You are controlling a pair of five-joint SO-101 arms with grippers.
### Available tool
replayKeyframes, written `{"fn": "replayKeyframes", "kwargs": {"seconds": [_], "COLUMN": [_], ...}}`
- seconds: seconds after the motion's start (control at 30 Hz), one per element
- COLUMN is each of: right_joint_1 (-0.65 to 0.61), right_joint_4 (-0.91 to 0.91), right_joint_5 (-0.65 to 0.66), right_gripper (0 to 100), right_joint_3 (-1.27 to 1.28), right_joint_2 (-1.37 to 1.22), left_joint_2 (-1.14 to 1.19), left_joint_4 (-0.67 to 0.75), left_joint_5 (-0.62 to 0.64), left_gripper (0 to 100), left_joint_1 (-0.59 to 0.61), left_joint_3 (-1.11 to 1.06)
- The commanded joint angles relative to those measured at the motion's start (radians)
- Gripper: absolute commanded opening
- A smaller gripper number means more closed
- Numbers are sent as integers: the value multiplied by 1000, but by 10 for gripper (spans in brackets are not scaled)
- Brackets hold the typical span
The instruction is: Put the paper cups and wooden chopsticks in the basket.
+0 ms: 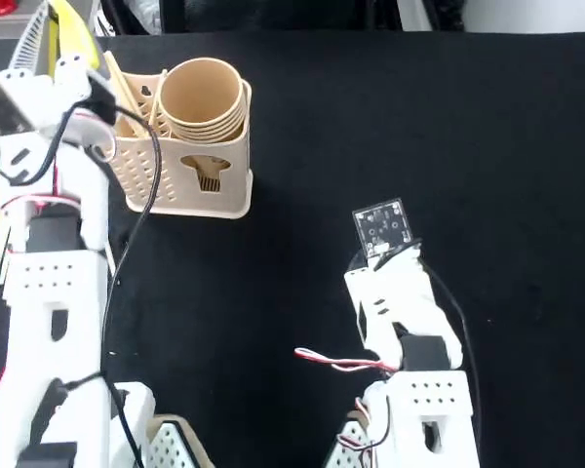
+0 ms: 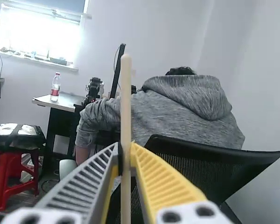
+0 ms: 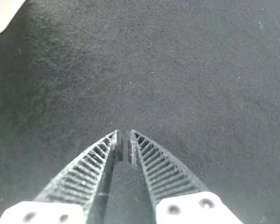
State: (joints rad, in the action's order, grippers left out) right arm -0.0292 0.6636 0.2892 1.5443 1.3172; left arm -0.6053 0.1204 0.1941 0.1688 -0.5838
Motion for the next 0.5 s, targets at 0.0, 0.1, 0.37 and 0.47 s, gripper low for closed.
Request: {"fn": "replayKeyframes", "kwargs": {"seconds": [0.0, 0.1, 0.37, 0.47], "right_joint_1": [-3, -3, -3, -5], "right_joint_4": [-18, -18, -18, -18], "right_joint_5": [11, 11, 11, 11], "right_gripper": [42, 42, 42, 42], "right_joint_3": [-8, -8, -8, -8], "right_joint_2": [15, 15, 15, 15], "left_joint_2": [37, 54, 55, 55], "left_joint_4": [18, 23, -98, -262], "left_joint_5": [11, 11, 6, 14], "left_gripper": [27, 27, 63, 185], "left_joint_1": [-4, -2, -12, -12], "left_joint_3": [50, 38, 31, 44]}}
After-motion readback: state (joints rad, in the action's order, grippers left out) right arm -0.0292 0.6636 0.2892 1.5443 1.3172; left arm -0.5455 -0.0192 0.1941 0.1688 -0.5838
